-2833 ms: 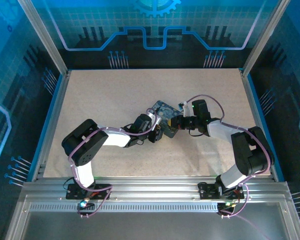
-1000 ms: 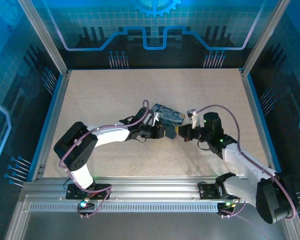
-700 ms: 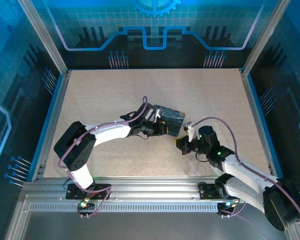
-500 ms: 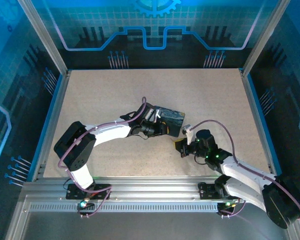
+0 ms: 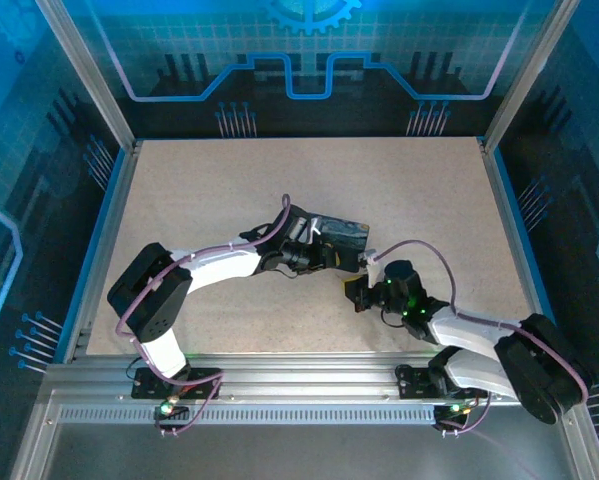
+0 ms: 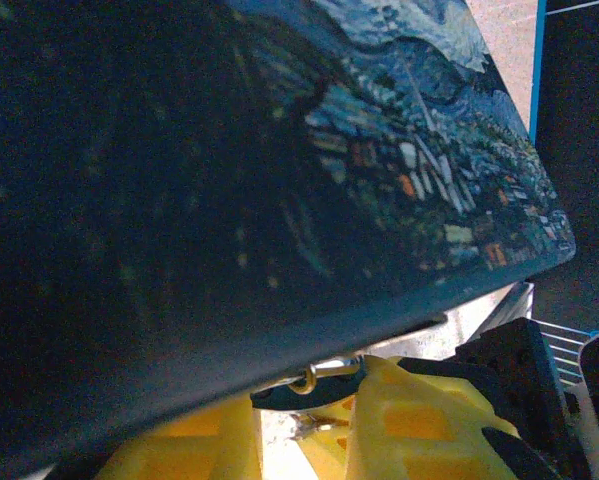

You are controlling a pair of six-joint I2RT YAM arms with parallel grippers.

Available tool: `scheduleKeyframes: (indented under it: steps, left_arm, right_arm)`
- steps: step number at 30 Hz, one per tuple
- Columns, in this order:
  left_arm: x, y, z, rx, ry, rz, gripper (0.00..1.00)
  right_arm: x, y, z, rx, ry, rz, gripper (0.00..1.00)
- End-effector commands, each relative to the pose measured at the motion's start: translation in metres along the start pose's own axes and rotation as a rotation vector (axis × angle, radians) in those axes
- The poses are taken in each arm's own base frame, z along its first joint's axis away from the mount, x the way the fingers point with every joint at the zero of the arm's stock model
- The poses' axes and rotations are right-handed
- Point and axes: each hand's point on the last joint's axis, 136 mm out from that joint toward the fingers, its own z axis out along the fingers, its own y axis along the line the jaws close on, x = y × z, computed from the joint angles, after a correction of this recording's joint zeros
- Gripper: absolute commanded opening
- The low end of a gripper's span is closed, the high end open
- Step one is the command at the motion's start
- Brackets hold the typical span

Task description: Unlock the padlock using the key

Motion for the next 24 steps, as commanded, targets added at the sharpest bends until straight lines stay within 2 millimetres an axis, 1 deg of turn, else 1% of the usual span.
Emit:
scheduleKeyframes:
  steps: [1, 7, 16, 24]
  left_arm:
    - [-0.001, -0.006, -0.003, 0.039, -0.004, 0.003, 0.22]
    - [-0.003, -0.006, -0.006, 0.045, -0.013, 0.003, 0.21]
    - [-0.005, -0.006, -0.009, 0.056, -0.026, 0.004, 0.21]
    - [-0.005, -0.004, -0.008, 0.06, -0.025, 0.0, 0.21]
  right_arm:
    - [-0.008, 0.009, 0.004, -0.065, -0.028, 0.022, 0.0]
    - [-0.011, 0.007, 0.009, -0.093, -0.024, 0.063, 0.0]
    - [-0.014, -0.001, 0.004, -0.128, -0.039, 0.113, 0.0]
    - [-0.018, -0.005, 0.006, -0.131, -0.037, 0.137, 0.0]
